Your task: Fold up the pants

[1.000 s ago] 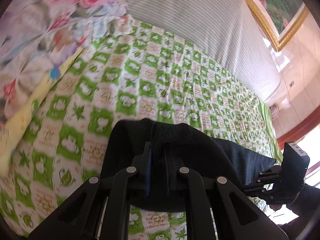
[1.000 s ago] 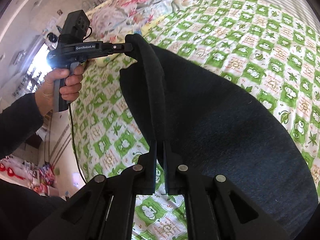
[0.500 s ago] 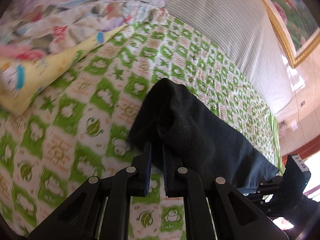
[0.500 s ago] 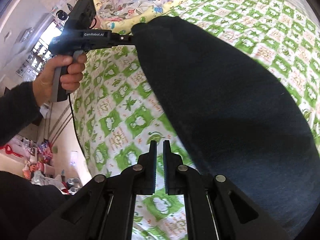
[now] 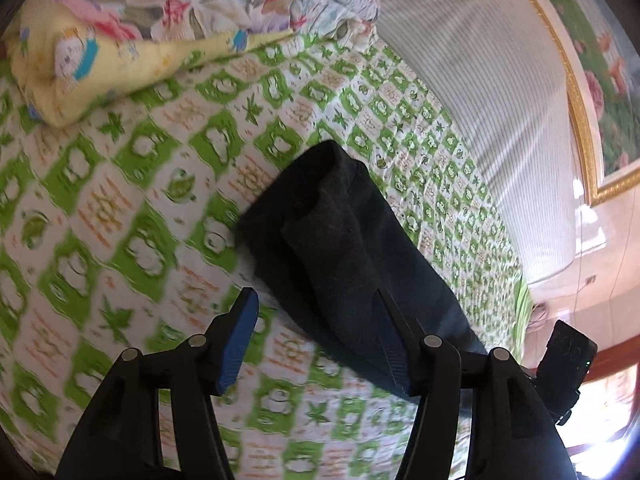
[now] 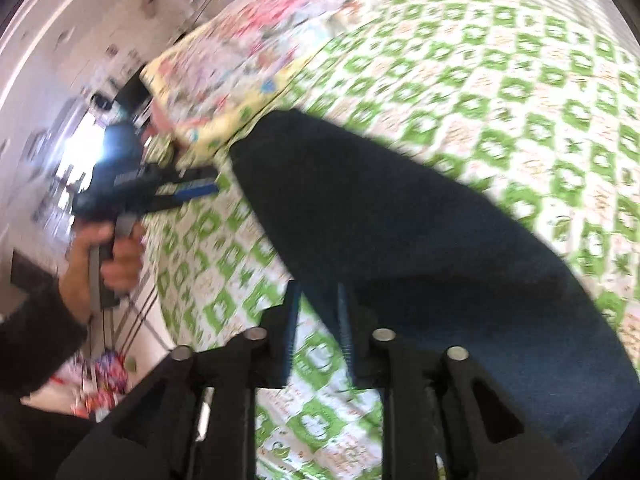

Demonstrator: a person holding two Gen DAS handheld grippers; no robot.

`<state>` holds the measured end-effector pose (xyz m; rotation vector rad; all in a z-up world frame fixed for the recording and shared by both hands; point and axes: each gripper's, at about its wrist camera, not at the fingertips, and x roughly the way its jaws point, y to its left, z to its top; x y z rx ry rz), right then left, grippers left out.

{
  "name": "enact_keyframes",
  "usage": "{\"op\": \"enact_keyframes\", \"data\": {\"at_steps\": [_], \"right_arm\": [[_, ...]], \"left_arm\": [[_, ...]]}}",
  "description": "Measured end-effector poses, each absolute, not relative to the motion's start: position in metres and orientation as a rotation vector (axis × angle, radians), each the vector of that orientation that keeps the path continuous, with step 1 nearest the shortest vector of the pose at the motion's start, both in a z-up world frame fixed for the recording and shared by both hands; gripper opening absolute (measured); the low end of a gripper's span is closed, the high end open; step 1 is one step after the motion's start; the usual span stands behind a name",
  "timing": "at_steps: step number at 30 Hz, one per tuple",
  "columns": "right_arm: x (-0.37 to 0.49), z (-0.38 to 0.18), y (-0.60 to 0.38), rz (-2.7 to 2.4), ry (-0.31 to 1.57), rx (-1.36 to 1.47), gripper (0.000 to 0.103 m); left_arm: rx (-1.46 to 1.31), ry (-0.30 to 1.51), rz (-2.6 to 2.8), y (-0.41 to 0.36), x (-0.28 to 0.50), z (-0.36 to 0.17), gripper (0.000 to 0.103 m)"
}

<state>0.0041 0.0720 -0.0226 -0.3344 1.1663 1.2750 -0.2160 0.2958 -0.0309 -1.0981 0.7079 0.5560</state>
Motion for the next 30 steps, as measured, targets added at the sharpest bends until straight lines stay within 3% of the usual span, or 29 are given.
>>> {"op": "enact_keyframes", "data": {"at_steps": [1, 10, 19, 30], "right_arm": [[0.011, -0.02, 0.07, 1.253, 1.157, -0.321, 0.034], [0.075, -0.011, 0.058, 1.046, 1.137, -0.187, 0.034], [0.139, -0.045, 0.075, 0.917, 1.216, -0.126, 0.034], [0.095, -0.075, 0.107, 1.049, 1.285, -0.35, 0.034]], "left_arm": [[-1.108, 0.713, 0.563, 0.296, -0.213, -0.032, 0.06], [-1.164, 0.764, 0.621, 0.305, -0.197, -0.046, 0.065], [-1.178, 0.795, 0.626, 0.314, -0.192, -0.057, 0.065], [-1.18, 0.819, 0.613, 0.32, -0.175, -0.07, 0.065]]}}
